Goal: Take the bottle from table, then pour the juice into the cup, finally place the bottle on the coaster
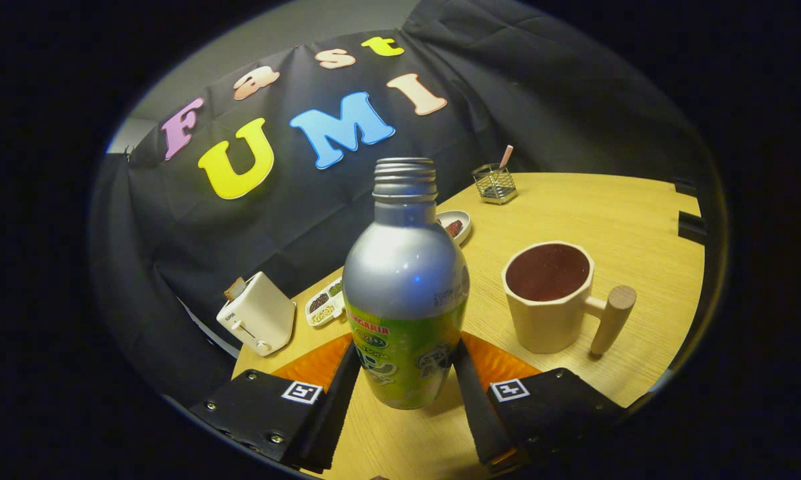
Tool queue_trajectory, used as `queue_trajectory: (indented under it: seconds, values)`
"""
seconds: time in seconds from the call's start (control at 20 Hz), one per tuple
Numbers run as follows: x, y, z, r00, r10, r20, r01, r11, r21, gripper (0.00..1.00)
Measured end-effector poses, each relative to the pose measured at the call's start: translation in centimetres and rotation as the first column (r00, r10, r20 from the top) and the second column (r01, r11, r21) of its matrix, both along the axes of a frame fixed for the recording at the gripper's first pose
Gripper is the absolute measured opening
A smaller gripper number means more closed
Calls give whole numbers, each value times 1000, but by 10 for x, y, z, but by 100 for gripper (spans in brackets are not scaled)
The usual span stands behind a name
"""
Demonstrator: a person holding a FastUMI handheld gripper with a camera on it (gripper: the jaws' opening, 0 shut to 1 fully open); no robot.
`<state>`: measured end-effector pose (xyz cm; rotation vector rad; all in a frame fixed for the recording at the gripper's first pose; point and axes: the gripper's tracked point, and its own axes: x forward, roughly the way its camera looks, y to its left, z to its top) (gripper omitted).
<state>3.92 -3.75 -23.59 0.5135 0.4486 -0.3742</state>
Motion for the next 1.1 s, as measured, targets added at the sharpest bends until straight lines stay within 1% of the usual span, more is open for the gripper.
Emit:
queue_trajectory:
  seconds: [0.35,0.75,1.1]
  values:
    - [40,8,-4,997,78,-30,-82,985,-152,77]
    - [78,11,-16,994,102,-47,-110,967,-228,77]
    - [109,11,-36,990,123,-69,-137,954,-266,77]
